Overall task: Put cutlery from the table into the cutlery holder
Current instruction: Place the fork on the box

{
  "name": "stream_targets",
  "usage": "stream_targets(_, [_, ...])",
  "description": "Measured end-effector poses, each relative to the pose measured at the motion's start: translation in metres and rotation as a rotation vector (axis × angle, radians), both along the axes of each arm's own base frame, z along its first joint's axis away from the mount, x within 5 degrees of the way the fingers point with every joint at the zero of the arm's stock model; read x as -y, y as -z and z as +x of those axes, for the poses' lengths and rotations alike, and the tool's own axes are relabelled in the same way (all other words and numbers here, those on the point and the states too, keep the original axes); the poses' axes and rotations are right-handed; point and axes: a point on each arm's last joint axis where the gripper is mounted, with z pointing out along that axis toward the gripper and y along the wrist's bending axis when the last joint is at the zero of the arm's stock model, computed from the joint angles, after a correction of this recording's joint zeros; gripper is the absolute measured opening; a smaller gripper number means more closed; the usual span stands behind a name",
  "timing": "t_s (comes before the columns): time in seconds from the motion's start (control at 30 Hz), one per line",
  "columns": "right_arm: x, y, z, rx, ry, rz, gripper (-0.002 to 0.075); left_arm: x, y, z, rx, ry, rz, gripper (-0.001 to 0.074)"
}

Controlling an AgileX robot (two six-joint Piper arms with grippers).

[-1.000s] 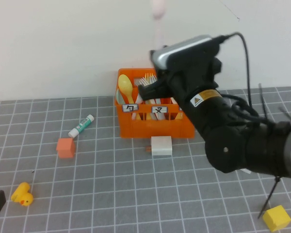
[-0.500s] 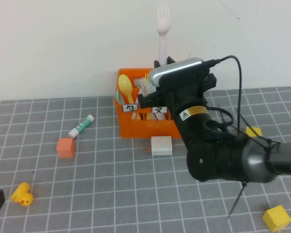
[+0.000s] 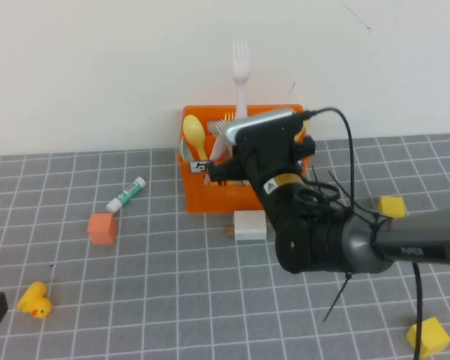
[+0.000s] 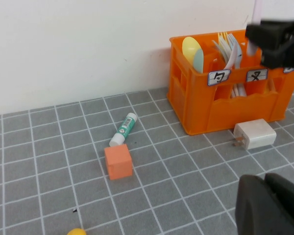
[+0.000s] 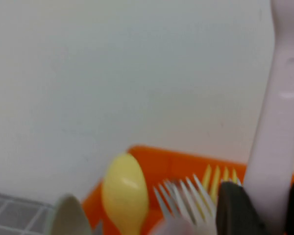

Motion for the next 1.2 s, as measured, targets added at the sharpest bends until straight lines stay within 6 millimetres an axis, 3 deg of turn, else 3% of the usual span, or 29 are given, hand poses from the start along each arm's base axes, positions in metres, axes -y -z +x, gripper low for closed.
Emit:
stream_targets(0.13, [0.008,0.019,0.007,-0.065,0.023,0.051,0.0195,0.0,0.0,0.0,0.0,0.0,0.0,0.0])
stream_targets(0.6, [0.007,0.033,0.01,-0.058,-0.037,0.012,0.0196,0.0,0.0,0.0,-0.002,-0.001,0.003,0.0])
stream_targets(0.87, [0.006,0.032,0.011,-0.05,-0.043,0.046,0.0408,0.0,0.001,0.0,-0.007,-0.003,0.005,0.0])
stream_targets(1.1, [0.009,0.027,0.012,0.017,-0.01,0.079,0.0431,0.0,0.001,0.0,-0.007,-0.003,0.005,0.0])
stream_targets(1.2, [0.011,0.009,0.012,0.088,0.003,0.111,0.0414,0.0,0.001,0.0,-0.007,-0.003,0.005,0.0])
